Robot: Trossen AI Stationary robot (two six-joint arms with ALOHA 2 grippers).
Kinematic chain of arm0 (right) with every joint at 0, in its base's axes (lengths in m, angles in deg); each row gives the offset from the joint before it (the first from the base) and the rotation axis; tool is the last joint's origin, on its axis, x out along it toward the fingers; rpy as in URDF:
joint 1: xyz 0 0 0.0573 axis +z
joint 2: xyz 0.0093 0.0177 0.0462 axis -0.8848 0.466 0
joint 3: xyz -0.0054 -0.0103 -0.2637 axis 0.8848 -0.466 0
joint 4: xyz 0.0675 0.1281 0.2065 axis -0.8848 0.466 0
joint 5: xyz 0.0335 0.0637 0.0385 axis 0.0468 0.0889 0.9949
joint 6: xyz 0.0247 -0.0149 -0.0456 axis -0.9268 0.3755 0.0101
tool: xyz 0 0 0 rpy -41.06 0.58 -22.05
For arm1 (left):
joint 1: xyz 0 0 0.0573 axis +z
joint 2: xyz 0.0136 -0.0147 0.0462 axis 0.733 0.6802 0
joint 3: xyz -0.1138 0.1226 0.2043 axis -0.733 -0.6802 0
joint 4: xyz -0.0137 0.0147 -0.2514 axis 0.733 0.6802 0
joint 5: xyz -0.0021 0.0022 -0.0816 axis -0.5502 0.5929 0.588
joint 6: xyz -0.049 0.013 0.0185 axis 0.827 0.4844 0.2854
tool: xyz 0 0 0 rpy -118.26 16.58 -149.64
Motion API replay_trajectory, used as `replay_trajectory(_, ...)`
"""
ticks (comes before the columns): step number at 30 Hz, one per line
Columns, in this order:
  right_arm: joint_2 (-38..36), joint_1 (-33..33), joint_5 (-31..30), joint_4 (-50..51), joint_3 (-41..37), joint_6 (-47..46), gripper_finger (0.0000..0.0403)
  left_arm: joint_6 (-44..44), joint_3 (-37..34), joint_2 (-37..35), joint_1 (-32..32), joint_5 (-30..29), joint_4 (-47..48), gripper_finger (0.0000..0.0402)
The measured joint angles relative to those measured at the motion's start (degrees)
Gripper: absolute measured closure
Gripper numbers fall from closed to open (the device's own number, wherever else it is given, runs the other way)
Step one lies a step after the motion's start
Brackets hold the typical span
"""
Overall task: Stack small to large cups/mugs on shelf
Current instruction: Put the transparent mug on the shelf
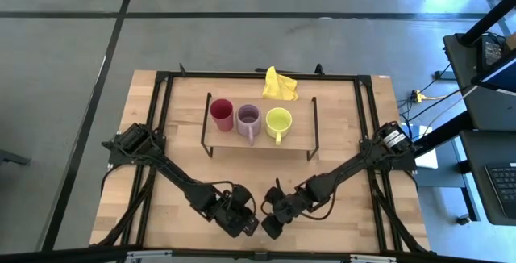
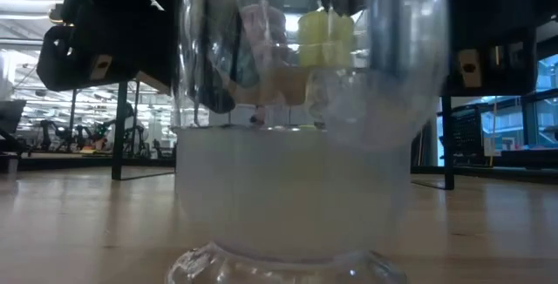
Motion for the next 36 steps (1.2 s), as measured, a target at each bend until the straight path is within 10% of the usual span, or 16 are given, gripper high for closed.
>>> replay_trajectory(36,-5.1,-1.8,-3.8,12.9,0.3,1.8,0.0396,14.3,0.0,0.0,-12.9,-7.8,0.7,0.0319)
